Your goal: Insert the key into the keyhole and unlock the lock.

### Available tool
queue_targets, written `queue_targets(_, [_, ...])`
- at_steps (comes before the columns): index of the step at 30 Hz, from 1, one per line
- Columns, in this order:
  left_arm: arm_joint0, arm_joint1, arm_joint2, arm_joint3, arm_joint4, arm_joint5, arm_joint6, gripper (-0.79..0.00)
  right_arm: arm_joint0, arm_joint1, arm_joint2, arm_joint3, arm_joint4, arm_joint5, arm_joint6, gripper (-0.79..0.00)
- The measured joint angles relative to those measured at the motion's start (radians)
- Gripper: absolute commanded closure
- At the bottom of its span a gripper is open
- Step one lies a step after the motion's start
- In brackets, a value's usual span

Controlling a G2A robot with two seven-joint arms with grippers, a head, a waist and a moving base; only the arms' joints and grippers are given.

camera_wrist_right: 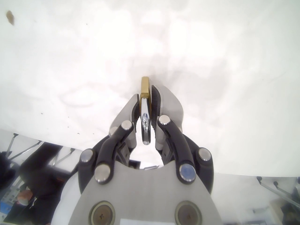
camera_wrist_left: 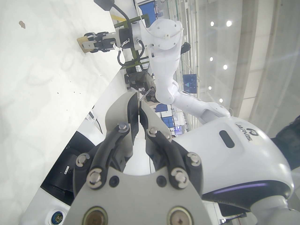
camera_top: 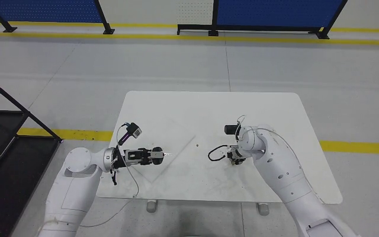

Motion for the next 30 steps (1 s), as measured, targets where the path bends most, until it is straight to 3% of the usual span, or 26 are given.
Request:
queue_targets(7, [0.0,0.0,0.0,0.0,0.0,0.0,0.0,0.0,-0.04,0.015,0.122,-0.087,0.063,0.002,-0.002,0.0])
queue_targets(17, [0.0,0.0,0.0,0.0,0.0,0.0,0.0,0.0,-0.226,0.054,0.47,-0.196,0.593,-0.155,-0.016,0.0])
queue_targets(26, [0.0,0.0,0.0,0.0,0.0,0.0,0.0,0.0,-0.288,0.055,0.523,-0.128,1.012,-0.321,-0.021,0.0])
queue_targets(30, [0.0,0.0,0.0,0.0,0.0,0.0,0.0,0.0,-0.286,0.058,0.522,-0.114,1.111,-0.367,-0.017,0.0])
